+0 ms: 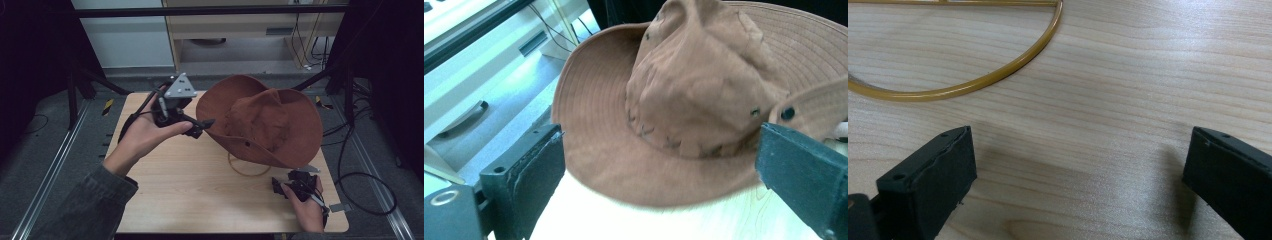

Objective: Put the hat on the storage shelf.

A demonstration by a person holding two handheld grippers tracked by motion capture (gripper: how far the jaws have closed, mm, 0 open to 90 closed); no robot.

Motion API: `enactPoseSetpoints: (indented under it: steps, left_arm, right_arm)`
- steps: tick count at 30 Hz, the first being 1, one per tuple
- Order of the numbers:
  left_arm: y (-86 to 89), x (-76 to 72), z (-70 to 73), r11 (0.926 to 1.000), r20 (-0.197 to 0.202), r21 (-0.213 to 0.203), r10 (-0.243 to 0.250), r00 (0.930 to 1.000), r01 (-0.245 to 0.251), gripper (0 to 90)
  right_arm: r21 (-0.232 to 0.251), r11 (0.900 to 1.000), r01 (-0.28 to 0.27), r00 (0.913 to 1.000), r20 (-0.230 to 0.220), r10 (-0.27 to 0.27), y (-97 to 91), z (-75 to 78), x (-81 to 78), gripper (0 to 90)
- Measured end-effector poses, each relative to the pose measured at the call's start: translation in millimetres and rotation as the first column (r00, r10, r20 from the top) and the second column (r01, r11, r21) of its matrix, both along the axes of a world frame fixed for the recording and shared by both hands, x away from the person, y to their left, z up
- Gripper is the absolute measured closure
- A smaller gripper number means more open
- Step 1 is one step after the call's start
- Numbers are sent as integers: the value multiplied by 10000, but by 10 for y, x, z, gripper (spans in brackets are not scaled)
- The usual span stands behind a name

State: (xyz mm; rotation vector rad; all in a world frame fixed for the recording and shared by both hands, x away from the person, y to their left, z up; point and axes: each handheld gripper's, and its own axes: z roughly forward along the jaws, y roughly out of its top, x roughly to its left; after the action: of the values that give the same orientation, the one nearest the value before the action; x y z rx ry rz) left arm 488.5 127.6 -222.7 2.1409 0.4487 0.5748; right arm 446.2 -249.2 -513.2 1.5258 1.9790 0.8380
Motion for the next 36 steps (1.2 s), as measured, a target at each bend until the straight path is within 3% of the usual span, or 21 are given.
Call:
enactPoseSetpoints:
  steps: [3, 11, 14, 16, 20, 21, 28, 31, 34, 36]
  left_arm:
    - [196, -58, -85, 9995, -38, -245, 197, 9998, -198, 55]
    - [653, -179, -440, 9960, -170, -212, 859, 9962, -863, 55]
    - [749, -190, -664, 9943, -367, 44, 1067, 9936, -1066, 55]
    - [792, -188, -843, 9930, -654, -35, 1174, 9909, -1179, 58]
    - [864, -170, -1248, 9889, -1089, 440, 1462, 9832, -1422, 59]
    - [864, -170, -1248, 9889, -1089, 440, 1462, 9832, -1422, 59]
    - [965, -143, -1782, 9776, -1495, 1247, 1873, 9709, -1694, 57]
    - [1041, -136, -2005, 9733, -1822, 1264, 2127, 9600, -1916, 57]
    - [1147, -152, -2214, 9730, -1940, 1185, 2183, 9564, -1980, 57]
    - [1233, -171, -2347, 9706, -2059, 1077, 2334, 9503, -2151, 56]
  right_arm:
    - [27, 10000, 16, 10000, 0, -16, 2, 1, -2, 6]
    - [18, 10000, 30, 10000, 1, -30, 3, 1, -4, 6]
    - [16, 10000, 4, 10000, 17, -4, 2, 0, -2, 6]
    - [12, 10000, 27, 10000, 4, -27, 3, 1, -3, 6]
    - [14, 10000, 15, 10000, 12, -15, 2, 0, -3, 6]
    - [14, 10000, 15, 10000, 12, -15, 2, 0, -3, 6]
    - [6, 10000, 62, 10000, -13, -62, 4, 2, -5, 6]
    - [17, 10000, 4, 10000, 16, -4, 2, 0, -3, 6]
    - [14, 10000, 27, 10000, 4, -27, 3, 1, -4, 6]
    - [16, 10000, 3, 10000, 18, -3, 2, 0, -2, 6]
